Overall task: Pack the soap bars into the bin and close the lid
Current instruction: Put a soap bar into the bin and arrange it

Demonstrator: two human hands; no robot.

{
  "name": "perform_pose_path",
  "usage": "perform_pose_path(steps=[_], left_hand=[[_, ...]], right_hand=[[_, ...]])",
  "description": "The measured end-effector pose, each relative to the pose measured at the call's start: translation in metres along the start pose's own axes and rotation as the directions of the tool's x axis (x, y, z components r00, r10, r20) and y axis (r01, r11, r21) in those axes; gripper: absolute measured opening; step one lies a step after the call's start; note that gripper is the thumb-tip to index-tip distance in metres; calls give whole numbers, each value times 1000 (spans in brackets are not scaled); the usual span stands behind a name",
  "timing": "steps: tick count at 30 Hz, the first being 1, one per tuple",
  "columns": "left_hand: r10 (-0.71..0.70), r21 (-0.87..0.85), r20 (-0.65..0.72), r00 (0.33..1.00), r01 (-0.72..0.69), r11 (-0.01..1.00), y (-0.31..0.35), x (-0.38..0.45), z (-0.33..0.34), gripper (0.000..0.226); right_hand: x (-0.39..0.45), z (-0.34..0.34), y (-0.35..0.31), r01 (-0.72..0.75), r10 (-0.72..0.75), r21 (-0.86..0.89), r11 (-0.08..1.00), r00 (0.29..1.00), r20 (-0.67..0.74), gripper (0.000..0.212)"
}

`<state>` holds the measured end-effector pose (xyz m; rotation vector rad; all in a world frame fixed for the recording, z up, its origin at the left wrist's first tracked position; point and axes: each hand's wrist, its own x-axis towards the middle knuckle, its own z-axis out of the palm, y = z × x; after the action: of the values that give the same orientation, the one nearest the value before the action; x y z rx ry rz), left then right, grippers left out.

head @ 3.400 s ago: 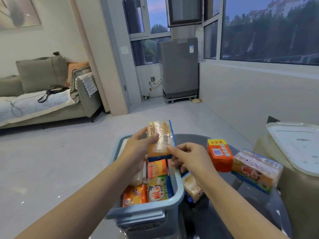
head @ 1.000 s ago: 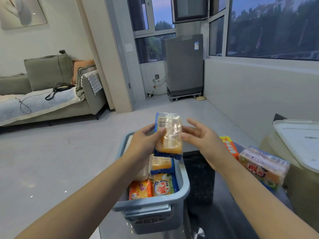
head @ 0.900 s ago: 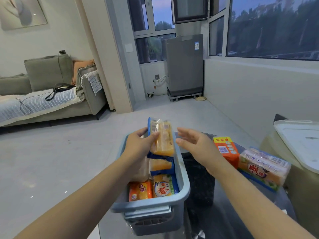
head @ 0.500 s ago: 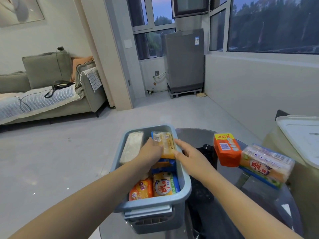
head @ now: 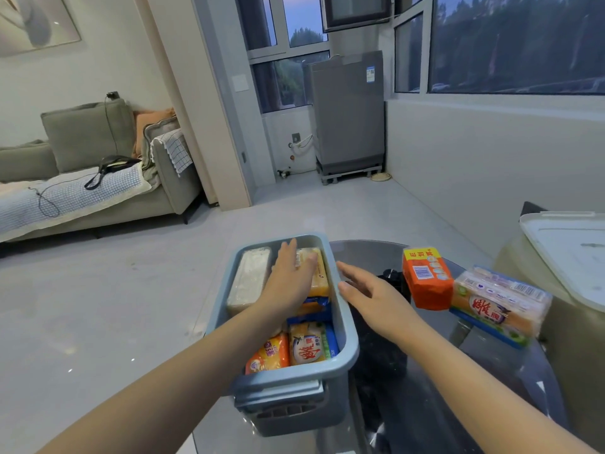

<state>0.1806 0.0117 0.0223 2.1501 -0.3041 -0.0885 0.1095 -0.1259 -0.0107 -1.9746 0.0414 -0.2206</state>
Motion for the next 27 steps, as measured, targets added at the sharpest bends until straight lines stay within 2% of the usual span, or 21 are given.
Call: perform_pose_path(steps=[2, 6, 9, 13, 17, 21, 27], left_hand=[[78, -46, -21, 997, -79, 996, 10, -6, 3, 54], [280, -65, 28, 960, -278, 958, 31, -16, 22, 47], [306, -22, 117, 945, -306, 952, 50, -13, 44, 44], [66, 46, 270, 960, -82, 996, 71, 0, 84, 44], [-163, 79, 356, 920, 144, 986, 84, 22, 123, 37], [-273, 78, 353, 895, 263, 962, 82, 48, 157, 39], [-383, 77, 399, 833, 385, 920, 70, 66, 194, 44]], right_hand=[[-1, -9, 6, 8, -10, -35, 999, 998, -63, 45], [2, -35, 20, 19, -40, -92, 996, 972, -232, 36], [6, -61, 35, -37, -17, -139, 990, 930, -368, 28], [15, -91, 60, -249, 83, -294, 923, 873, -480, 27], [26, -115, 87, -436, 162, -514, 738, 855, -493, 37], [37, -129, 106, -447, 166, -602, 662, 870, -464, 42], [52, -138, 122, -429, 224, -763, 484, 903, -365, 50]])
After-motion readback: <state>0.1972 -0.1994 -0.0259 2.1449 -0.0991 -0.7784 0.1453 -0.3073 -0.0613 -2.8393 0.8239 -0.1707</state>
